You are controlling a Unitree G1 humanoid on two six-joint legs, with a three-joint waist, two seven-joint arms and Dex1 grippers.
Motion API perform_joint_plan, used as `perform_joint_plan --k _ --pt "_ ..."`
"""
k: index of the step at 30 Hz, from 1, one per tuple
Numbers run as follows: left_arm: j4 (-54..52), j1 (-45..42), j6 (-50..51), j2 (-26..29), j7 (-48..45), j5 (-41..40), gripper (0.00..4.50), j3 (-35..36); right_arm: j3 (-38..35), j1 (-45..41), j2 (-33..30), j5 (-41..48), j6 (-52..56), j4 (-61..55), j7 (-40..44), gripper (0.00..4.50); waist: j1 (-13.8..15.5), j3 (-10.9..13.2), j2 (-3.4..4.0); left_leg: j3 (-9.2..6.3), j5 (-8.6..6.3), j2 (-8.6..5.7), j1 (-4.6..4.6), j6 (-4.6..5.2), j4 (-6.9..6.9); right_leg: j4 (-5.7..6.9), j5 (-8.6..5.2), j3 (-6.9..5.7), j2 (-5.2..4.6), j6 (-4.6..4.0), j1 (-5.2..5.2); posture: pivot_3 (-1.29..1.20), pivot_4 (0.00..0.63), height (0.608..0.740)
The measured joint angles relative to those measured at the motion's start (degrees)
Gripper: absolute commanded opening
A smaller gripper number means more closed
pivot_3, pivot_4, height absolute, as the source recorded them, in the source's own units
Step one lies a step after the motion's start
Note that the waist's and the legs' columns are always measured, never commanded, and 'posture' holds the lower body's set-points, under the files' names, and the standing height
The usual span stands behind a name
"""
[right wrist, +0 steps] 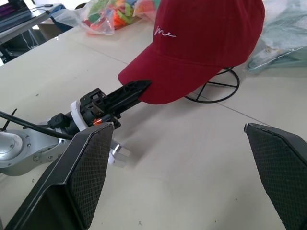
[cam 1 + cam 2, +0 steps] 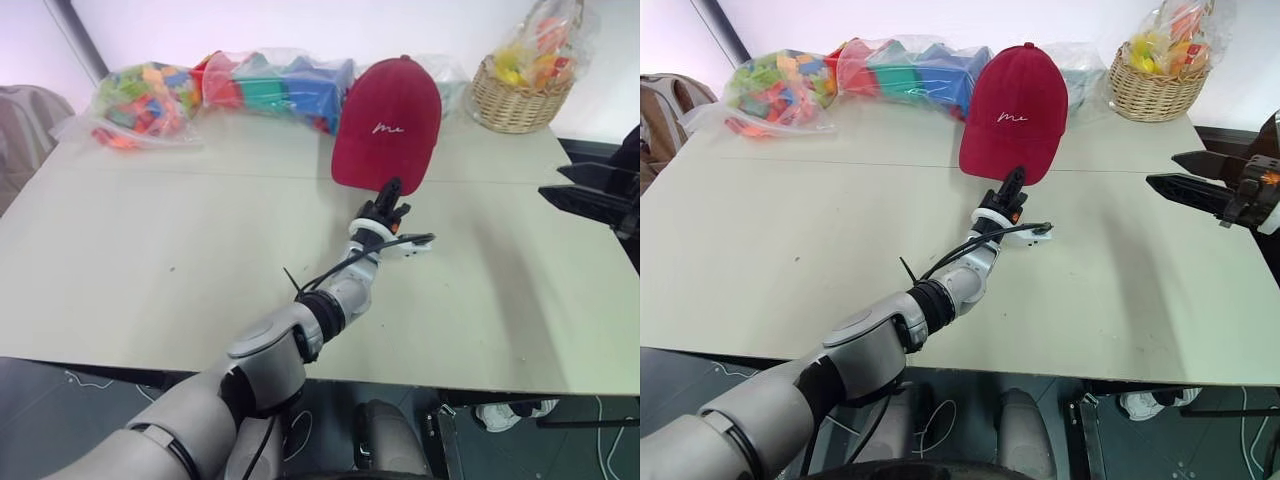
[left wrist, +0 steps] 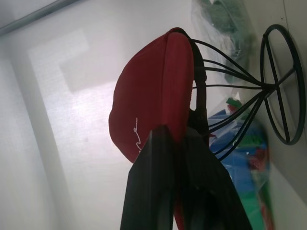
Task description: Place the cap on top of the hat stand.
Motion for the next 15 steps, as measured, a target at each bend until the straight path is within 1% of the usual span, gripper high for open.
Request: perform_joint_plan --k 2,4,6,15 --pt "0.01 0.0 0.0 0.0 -0.27 -0.01 2.56 0.0 0.0 0.0 0.17 0.24 0.0 0.0 -0.08 4.5 0.0 0.0 0.0 0.0 0.0 0.0 0.0 0.0 0.0 0.0 0.0 0.0 0.0 0.0 0.0 0.0 0.15 0.74" --pt "0.01 0.0 0.0 0.0 -0.69 -0.02 3.77 -0.05 0.0 0.0 0.22 0.32 0.0 0.0 -0.18 4.5 -0.1 0.0 0.0 -0.01 0.0 0.0 0.01 0.0 -0.01 0.0 0.0 0.0 0.0 0.0 0.0 0.0 0.15 0.74" --pt "0.01 0.0 0.0 0.0 -0.74 -0.01 4.47 -0.27 0.0 0.0 0.22 0.34 0.0 0.0 -0.23 4.5 -0.14 0.0 0.0 -0.01 0.0 0.0 0.02 0.01 -0.01 0.01 0.0 0.0 0.0 0.0 0.0 0.0 0.15 0.74" --pt "-0.22 0.01 -0.23 0.0 -1.28 -0.03 4.47 -0.47 0.0 0.0 0.26 0.52 -0.2 0.0 -0.38 4.5 -0.08 0.0 0.0 -0.01 0.0 0.0 0.01 0.01 -0.01 0.0 0.0 0.0 0.0 0.0 0.0 0.0 0.15 0.74"
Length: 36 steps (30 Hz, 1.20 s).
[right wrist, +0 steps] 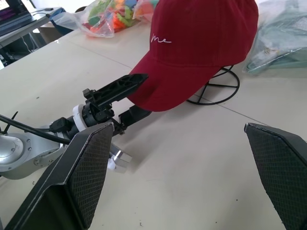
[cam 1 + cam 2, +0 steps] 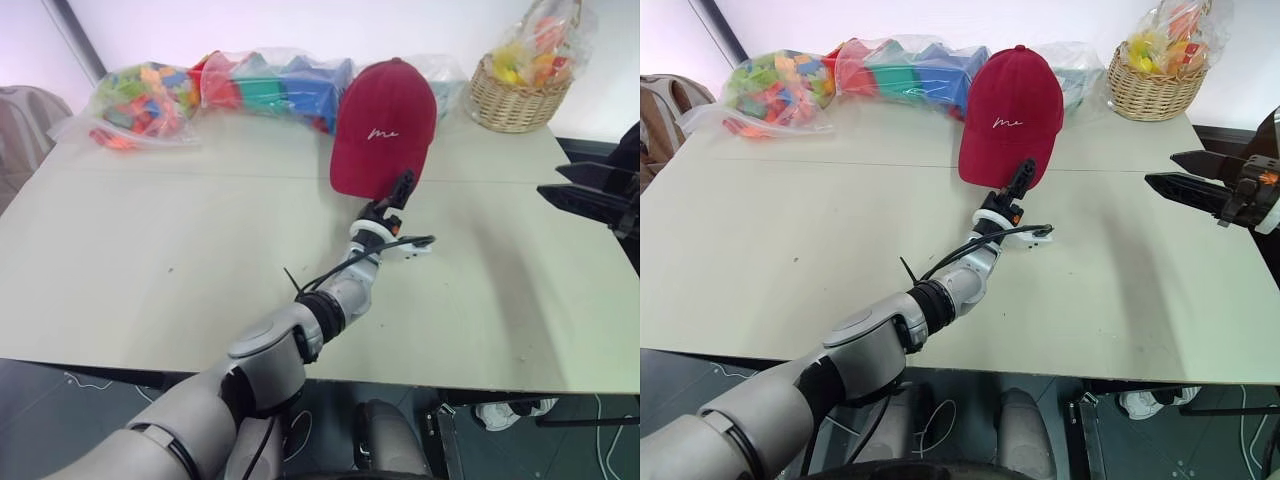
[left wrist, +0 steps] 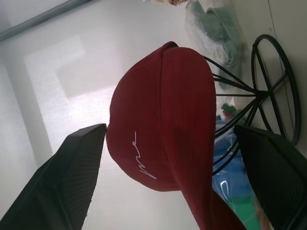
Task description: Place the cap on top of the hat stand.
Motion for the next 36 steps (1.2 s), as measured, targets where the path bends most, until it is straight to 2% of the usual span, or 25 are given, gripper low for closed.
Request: perform_joint_plan --k 3,4,5,7,9,11,15,21,26,30,36 --pt "-1.63 0.1 0.01 0.02 -1.71 -0.02 4.47 -0.02 0.0 0.0 0.05 0.01 -0.24 0.02 0.03 4.5 0.01 0.0 0.0 0.0 0.0 0.0 0.0 0.0 0.0 0.0 0.0 0.0 0.0 0.0 0.0 0.0 0.15 0.74" --pt "-2.56 0.15 0.02 0.03 -2.3 -0.02 4.47 -0.04 0.01 0.0 0.12 0.01 -0.32 0.02 0.05 4.5 0.02 0.0 0.0 0.0 0.0 0.0 0.0 -0.01 0.0 0.0 0.0 0.0 0.0 0.0 0.0 0.0 0.0 0.74" --pt "-4.06 0.39 0.12 0.11 -3.27 -0.02 4.47 -0.04 0.02 0.0 0.16 0.0 -0.45 0.04 0.09 4.5 0.03 0.0 0.0 0.0 0.0 0.0 0.0 -0.01 0.0 0.0 0.0 0.0 0.0 0.0 0.0 0.0 0.0 0.74" --pt "-7.85 2.69 0.16 0.69 -5.58 0.0 4.47 -0.72 0.23 0.0 0.5 -0.03 -0.62 0.14 0.23 4.5 0.12 -2.15 0.62 -0.05 0.23 -0.11 -0.09 -0.39 0.08 -0.05 -0.02 0.14 0.0 0.0 -0.08 0.0 0.0 0.74" --pt "-13.96 5.15 0.65 1.39 -9.41 0.17 4.47 -0.63 0.22 -0.03 0.5 -0.14 -0.88 0.22 0.62 4.5 0.13 -2.92 0.93 -0.02 0.23 -0.21 0.1 -0.39 -0.07 -0.18 -0.05 0.15 -0.02 0.05 0.09 0.0 0.0 0.74" --pt "-21.15 8.58 0.72 2.16 -13.97 0.5 4.47 -0.87 0.33 -0.08 0.5 -0.28 -1.1 0.44 0.9 4.5 0.07 -2.95 0.97 -0.05 0.22 -0.21 0.1 -0.38 -0.05 -0.12 -0.04 0.15 -0.02 0.06 0.08 0.0 0.0 0.74" --pt "-37.23 13.61 0.34 7.36 -26.41 0.65 4.47 -0.83 0.75 -0.36 0.5 -0.83 -1.52 1.99 1.56 4.5 -0.47 -3.26 1.22 -0.07 0.22 -0.22 0.23 -0.38 -0.06 -0.02 0.0 0.33 -0.01 0.1 0.07 0.0 0.0 0.74" --pt "-51.74 19.18 2.84 11.25 -45.16 -1.27 4.47 2.68 1.73 -1.28 0.5 -1.55 -2.65 3.46 2.48 4.5 -0.24 -3.87 1.45 -0.07 0.2 -0.3 0.26 -0.33 -0.04 -0.03 0.0 0.47 0.0 0.1 0.09 0.0 0.0 0.74" --pt "-64.79 21.8 3.55 12.56 -55.17 -5.11 4.47 8.86 2.82 -2.2 0.5 -2.17 -3.42 4.85 3.34 4.5 -0.13 -3.98 1.46 -0.07 0.14 -0.32 0.25 -0.22 0.02 -0.02 0.0 0.53 0.0 0.1 0.1 0.0 0.0 0.74" --pt "-74.51 25.02 8.46 14.82 -58.5 -5.36 4.47 17.71 2.97 -2.93 0.45 -2.94 -4.31 6.55 3.9 4.5 -0.48 -4.32 1.49 -0.17 0.11 -0.32 0.35 -0.15 0.0 -0.01 0.0 0.57 0.05 0.11 0.14 0.0 0.0 0.74" --pt "-81.04 31.77 18.74 14.68 -55.09 -10.26 4.47 40.17 2.94 -2.96 0.42 -4.2 -6.05 9.25 5.03 4.5 -0.86 -4.56 1.36 -0.21 -0.25 -0.34 1.03 0.46 -0.01 -0.13 -0.05 0.61 0.06 0.16 0.88 0.0 0.0 0.74"
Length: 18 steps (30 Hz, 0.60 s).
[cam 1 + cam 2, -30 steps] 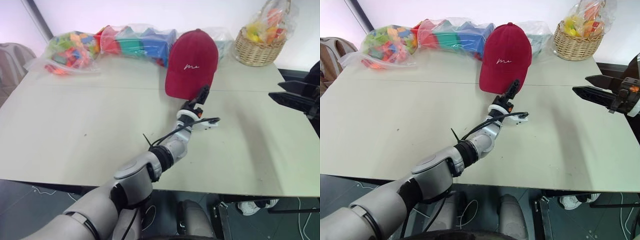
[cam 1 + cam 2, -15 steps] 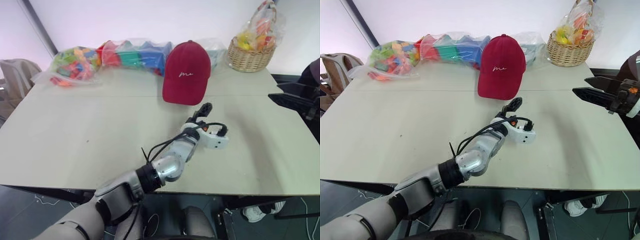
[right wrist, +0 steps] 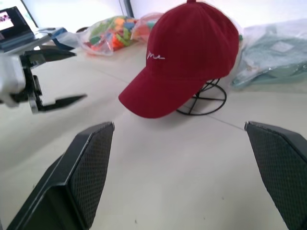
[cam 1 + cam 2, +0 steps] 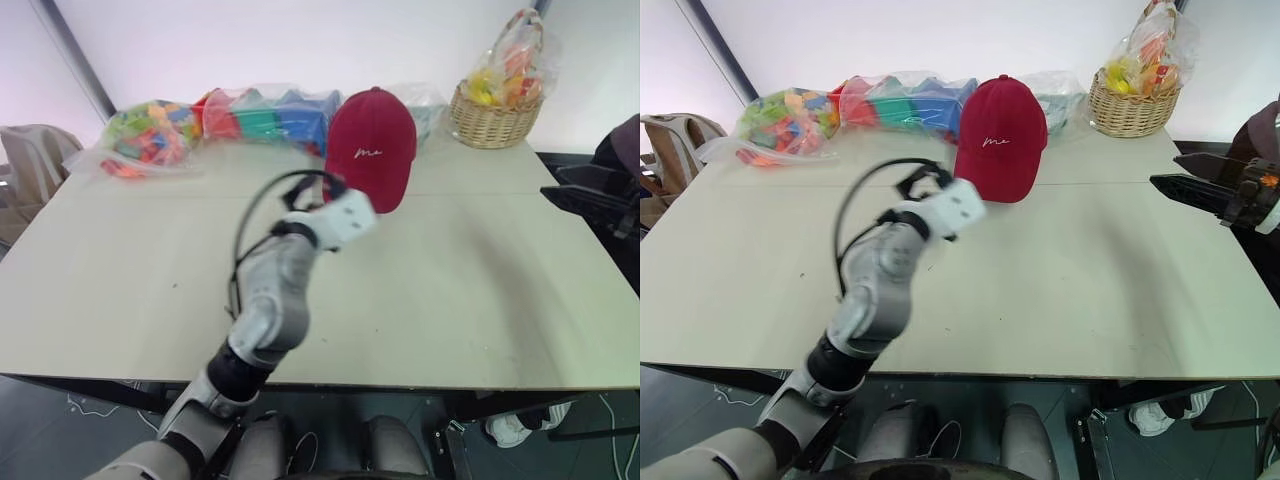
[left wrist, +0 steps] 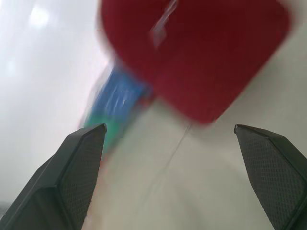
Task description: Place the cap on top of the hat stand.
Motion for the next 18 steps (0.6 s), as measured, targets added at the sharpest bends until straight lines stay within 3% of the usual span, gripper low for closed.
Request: perform_joint_plan --k 8,18 --pt "-4.16 8.21 3.29 2.48 4.31 -14.6 4.47 26.27 0.02 -0.03 2.04 -0.28 -2.03 3.27 0.08 4.5 -0.64 -0.4 -0.46 -0.01 0.03 0.0 0.06 -0.07 0.03 0.0 0.0 -0.01 0.01 0.0 0.11 0.0 0.0 0.74" --pt "-11.82 12.84 3.38 8.86 0.52 -31.48 4.47 34.89 0.38 0.53 5.57 -0.19 -1.72 3.32 -0.39 4.5 -0.66 -0.68 -0.79 -0.01 0.02 0.0 0.1 -0.09 0.02 -0.01 0.0 -0.01 0.01 0.0 0.16 0.0 0.0 0.74"
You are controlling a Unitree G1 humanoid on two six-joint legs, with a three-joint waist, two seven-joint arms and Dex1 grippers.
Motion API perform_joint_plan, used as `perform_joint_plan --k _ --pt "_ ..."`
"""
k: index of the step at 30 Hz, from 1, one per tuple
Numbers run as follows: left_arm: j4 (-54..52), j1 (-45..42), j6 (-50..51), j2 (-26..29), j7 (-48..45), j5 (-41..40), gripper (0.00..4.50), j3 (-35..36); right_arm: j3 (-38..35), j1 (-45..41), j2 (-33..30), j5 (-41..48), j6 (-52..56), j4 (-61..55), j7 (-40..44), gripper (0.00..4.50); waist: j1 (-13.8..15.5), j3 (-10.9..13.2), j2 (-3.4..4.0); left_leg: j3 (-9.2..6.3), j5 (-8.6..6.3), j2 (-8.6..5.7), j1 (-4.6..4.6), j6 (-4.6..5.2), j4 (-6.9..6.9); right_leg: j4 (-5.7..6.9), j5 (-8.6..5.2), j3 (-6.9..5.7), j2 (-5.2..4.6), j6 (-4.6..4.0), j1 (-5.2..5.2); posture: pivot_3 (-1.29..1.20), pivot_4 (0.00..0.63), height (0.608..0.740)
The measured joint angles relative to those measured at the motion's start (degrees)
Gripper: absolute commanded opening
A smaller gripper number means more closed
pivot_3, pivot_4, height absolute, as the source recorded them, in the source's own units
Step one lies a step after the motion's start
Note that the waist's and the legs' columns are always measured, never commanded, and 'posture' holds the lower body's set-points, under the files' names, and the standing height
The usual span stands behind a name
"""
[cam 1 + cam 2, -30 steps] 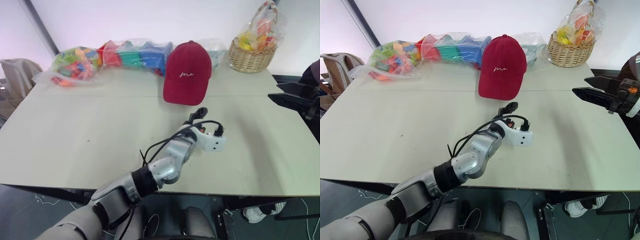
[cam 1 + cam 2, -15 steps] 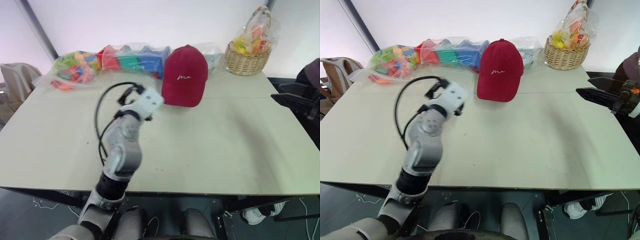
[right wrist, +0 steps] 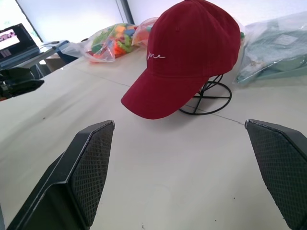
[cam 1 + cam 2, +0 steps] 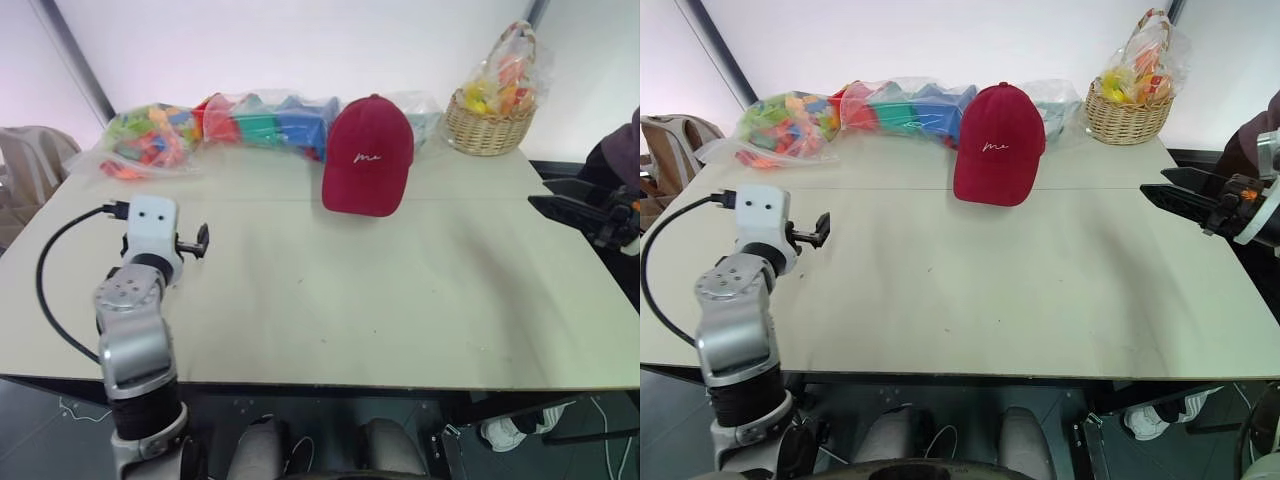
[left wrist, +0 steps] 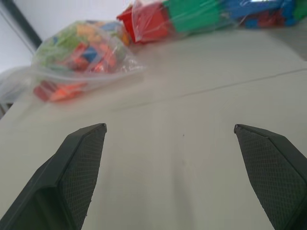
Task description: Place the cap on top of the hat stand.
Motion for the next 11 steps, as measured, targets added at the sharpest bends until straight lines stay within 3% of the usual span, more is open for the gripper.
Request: perform_joint_plan --k 11 --pt "-5.17 3.03 5.69 4.6 -1.65 -12.17 4.47 0.34 -0.01 0.66 4.1 0.15 1.14 -1.73 -3.19 4.5 -0.06 -0.27 -0.08 0.0 -0.01 0.0 0.04 0.02 -0.04 0.0 0.0 0.01 0.01 0.0 0.03 0.0 0.0 0.74"
